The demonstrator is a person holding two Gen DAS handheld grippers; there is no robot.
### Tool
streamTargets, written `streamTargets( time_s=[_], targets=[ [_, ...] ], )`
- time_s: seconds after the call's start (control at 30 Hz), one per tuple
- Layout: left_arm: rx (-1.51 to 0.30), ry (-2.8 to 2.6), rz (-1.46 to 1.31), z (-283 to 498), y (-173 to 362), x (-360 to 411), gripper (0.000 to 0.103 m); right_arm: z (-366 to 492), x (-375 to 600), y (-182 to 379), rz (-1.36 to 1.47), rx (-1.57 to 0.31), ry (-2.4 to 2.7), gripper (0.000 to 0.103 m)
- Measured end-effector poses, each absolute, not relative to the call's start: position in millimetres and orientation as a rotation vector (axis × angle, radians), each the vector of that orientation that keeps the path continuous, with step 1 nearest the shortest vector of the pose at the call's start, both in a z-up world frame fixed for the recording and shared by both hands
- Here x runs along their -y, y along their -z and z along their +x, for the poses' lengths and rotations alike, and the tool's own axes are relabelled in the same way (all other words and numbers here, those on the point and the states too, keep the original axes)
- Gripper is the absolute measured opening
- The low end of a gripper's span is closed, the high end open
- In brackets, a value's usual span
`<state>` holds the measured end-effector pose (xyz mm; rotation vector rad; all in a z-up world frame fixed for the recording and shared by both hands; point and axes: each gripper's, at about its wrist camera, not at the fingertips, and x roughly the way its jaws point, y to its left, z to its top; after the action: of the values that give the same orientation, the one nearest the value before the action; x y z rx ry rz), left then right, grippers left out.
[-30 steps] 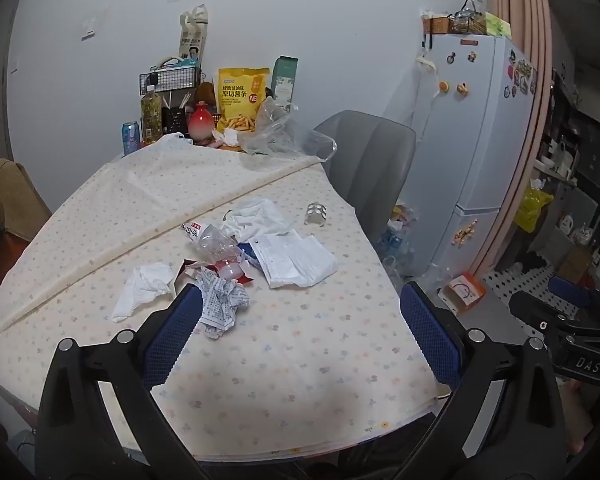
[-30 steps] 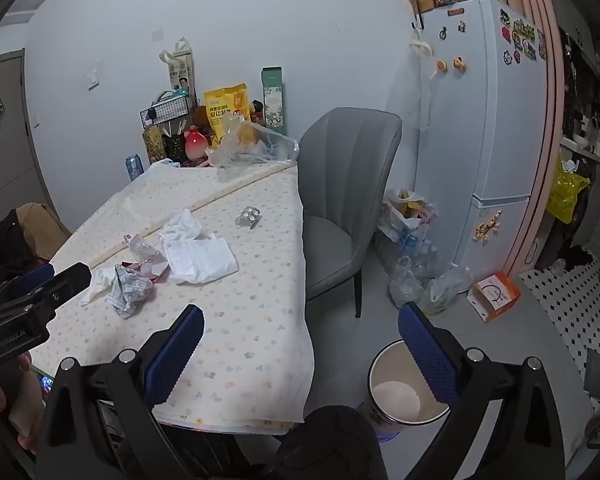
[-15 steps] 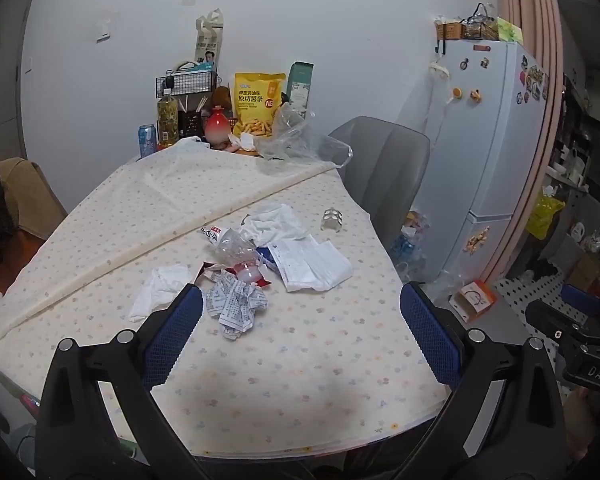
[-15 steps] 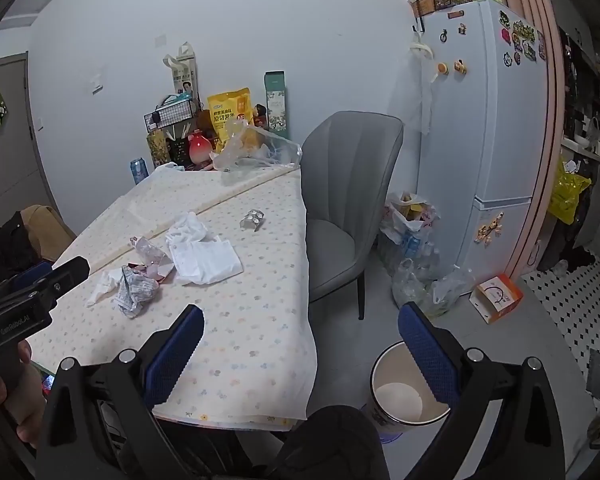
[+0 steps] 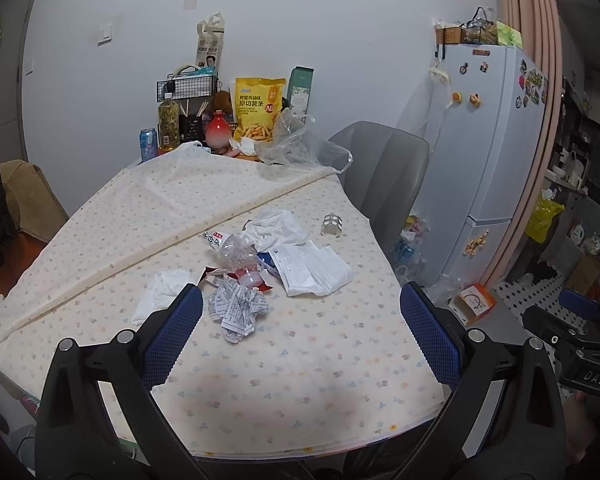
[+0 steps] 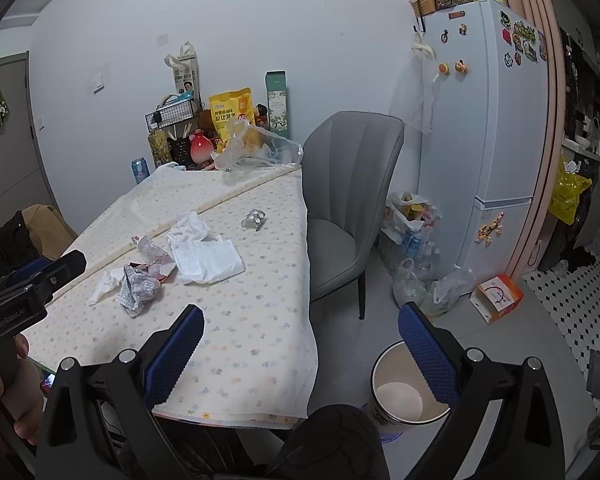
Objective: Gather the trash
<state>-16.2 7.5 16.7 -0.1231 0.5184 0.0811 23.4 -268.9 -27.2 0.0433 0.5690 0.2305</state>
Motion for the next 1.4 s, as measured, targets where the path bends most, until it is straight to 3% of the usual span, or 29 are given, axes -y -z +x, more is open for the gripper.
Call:
streamTargets(
  time_s=[1.4],
  targets=[
    [-0.516,-0.087,-0.135,-18.7,-12.3,-11.2,0.098,19.8,263.9,30.3,0.045,-0.573,-0.233,0.095]
  ],
)
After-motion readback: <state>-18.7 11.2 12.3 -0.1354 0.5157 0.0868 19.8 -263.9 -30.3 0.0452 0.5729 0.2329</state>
